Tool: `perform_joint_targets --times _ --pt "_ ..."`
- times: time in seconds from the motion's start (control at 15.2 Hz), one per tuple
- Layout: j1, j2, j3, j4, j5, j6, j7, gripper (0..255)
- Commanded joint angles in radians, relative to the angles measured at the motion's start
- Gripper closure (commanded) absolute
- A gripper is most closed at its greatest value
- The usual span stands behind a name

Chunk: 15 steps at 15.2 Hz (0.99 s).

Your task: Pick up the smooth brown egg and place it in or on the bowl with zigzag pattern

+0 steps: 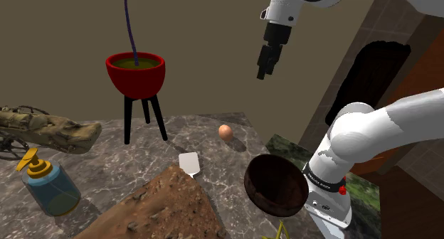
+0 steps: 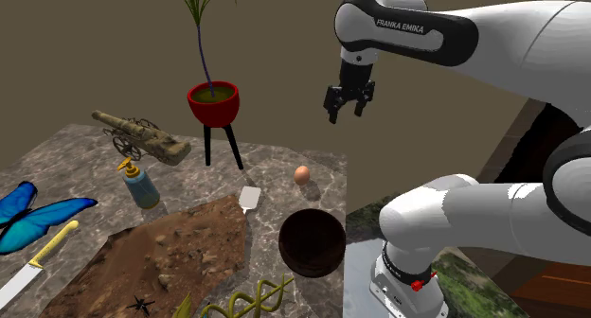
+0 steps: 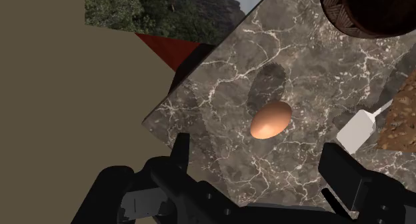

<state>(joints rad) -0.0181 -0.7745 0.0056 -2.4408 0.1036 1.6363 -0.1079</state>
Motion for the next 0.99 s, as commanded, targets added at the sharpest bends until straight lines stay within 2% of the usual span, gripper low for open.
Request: perform_joint_targets --times 0.0,0.46,0.92 --pt "0.000 0.000 0.000 0.000 0.000 0.000 0.000 0" --pt "0.033 0.111 0.080 -0.126 0.062 0.219 0.066 0" --pt "0.070 0.302 0.160 -0.187 0.121 0.457 0.126 0"
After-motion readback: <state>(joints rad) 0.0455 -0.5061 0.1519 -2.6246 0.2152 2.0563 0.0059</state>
